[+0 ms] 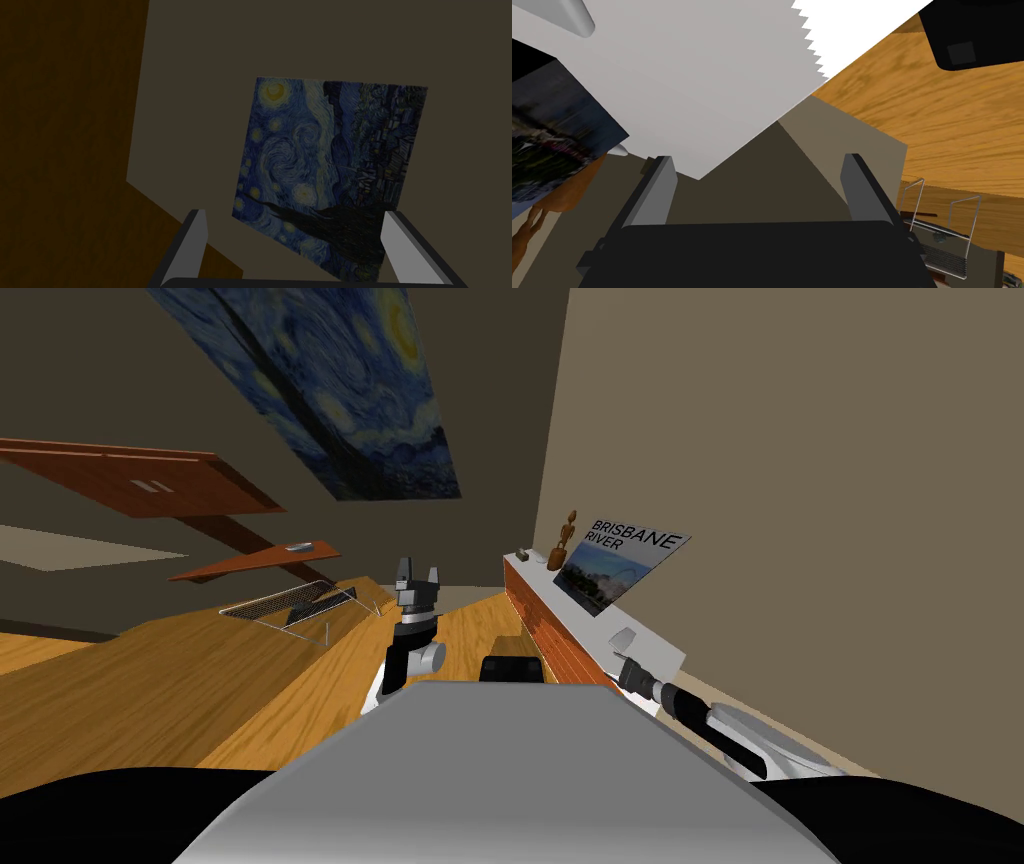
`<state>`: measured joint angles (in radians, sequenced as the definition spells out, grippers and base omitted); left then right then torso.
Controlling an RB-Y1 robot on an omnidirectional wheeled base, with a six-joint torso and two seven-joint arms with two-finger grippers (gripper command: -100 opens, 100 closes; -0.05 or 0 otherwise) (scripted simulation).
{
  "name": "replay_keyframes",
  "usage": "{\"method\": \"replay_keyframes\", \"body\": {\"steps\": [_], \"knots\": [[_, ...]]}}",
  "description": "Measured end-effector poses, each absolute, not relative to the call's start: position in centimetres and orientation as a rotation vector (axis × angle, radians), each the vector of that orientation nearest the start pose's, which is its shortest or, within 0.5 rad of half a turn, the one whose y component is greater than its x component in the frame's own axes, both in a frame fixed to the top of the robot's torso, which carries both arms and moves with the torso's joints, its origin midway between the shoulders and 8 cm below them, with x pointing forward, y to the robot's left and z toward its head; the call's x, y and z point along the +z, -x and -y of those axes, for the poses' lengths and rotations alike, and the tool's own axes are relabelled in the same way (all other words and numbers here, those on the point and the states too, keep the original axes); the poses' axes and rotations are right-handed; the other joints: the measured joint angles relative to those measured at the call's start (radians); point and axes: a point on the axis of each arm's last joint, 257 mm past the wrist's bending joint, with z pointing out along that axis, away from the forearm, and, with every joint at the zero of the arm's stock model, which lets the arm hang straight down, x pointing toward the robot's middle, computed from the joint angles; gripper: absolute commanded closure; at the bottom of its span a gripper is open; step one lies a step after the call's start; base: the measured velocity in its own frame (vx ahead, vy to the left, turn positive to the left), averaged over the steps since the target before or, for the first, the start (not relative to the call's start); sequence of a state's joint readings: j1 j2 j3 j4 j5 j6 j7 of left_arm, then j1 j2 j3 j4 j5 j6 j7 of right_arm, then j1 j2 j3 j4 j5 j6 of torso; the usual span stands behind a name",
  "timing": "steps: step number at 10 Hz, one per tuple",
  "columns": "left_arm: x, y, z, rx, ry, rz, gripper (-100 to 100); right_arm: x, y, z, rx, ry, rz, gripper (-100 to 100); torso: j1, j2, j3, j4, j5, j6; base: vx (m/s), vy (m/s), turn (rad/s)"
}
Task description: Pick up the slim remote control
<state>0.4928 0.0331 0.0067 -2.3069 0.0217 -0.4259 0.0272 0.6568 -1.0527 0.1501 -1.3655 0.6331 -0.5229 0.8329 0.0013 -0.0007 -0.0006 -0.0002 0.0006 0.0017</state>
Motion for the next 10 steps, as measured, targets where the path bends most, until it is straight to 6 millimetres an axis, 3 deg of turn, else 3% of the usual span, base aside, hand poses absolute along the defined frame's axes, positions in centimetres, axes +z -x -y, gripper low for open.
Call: {"method": "replay_keyframes", "body": {"steps": [3,10], "knots": [[2.5,-35.1,-28.1,-1.329,0.691,-0.646,0,-43.3,-17.0,52.4,-0.16,1.31,-2.18,-100,-0.001,-0.002,-0.001,0.0,0.0,0.0,0.075,-0.005,0.151],[2.5,-35.1,-28.1,-1.329,0.691,-0.646,0,-43.9,-12.0,57.9,-0.22,1.642,-2.183,-100,-0.002,-0.001,0.0,0.0,0.0,-0.001,0.05,-0.016,0.116]]}}
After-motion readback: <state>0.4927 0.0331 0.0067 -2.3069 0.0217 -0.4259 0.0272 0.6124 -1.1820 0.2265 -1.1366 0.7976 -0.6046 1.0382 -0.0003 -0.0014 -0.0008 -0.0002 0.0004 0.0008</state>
